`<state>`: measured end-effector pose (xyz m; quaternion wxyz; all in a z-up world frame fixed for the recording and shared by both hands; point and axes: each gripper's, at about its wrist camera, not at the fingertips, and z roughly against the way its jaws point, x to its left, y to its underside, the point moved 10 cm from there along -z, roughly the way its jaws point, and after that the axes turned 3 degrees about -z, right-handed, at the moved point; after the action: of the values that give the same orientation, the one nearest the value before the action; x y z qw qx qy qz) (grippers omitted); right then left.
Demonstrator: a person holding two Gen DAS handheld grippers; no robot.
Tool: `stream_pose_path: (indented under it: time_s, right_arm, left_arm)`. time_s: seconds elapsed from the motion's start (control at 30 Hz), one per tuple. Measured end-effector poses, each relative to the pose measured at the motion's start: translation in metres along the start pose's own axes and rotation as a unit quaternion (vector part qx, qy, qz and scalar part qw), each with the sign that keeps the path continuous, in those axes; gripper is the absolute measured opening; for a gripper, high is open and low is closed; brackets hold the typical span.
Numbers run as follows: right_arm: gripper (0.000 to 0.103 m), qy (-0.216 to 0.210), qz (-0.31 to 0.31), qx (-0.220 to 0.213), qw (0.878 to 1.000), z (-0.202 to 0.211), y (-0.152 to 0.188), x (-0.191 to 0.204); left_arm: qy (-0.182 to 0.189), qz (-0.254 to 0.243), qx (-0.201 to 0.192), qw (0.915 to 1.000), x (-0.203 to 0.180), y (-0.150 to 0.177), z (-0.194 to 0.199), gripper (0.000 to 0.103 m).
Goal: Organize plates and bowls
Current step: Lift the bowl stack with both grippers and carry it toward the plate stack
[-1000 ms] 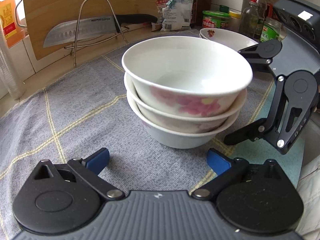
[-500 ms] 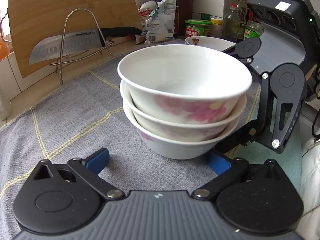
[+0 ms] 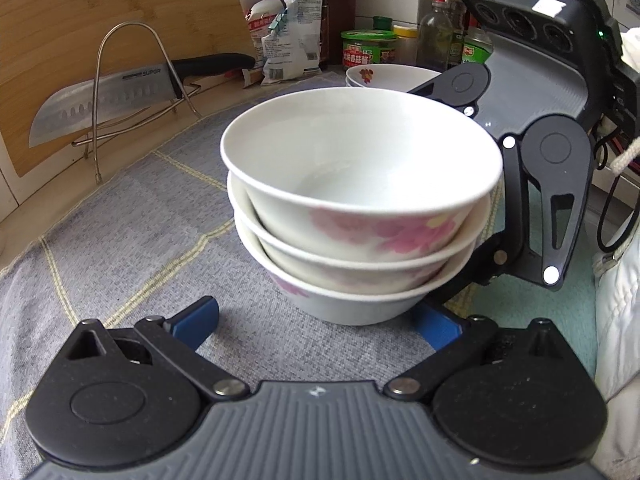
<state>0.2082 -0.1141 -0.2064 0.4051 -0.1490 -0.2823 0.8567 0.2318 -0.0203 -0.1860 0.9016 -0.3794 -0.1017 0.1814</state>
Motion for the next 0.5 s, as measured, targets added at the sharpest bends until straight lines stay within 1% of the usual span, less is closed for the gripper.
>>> stream_pose_path:
  time_s: [0.1,0.3,0.5]
  right_arm:
    - [0.103,0.003,-0.004,-0.008,1.0,0.0013,0.0014,-0.0002]
    - [0.103,0.004,-0.004,0.008,1.0,-0.0002,-0.0007,0.0001]
    - [0.103,0.009,-0.005,0.018,1.0,-0.0031,-0.0036,-0.0002]
  left_arm:
    - [0.004,-0.004,-0.005,1.0,0.0003,0.0004,0.0002,0.103]
    - [0.015,-0.021,-0.008,0.9996,0.0008,-0.0013,0.0001,0.103]
    - [0.021,-0.072,-0.018,0.9971,-0.0037,-0.0056,0.0026,0.099]
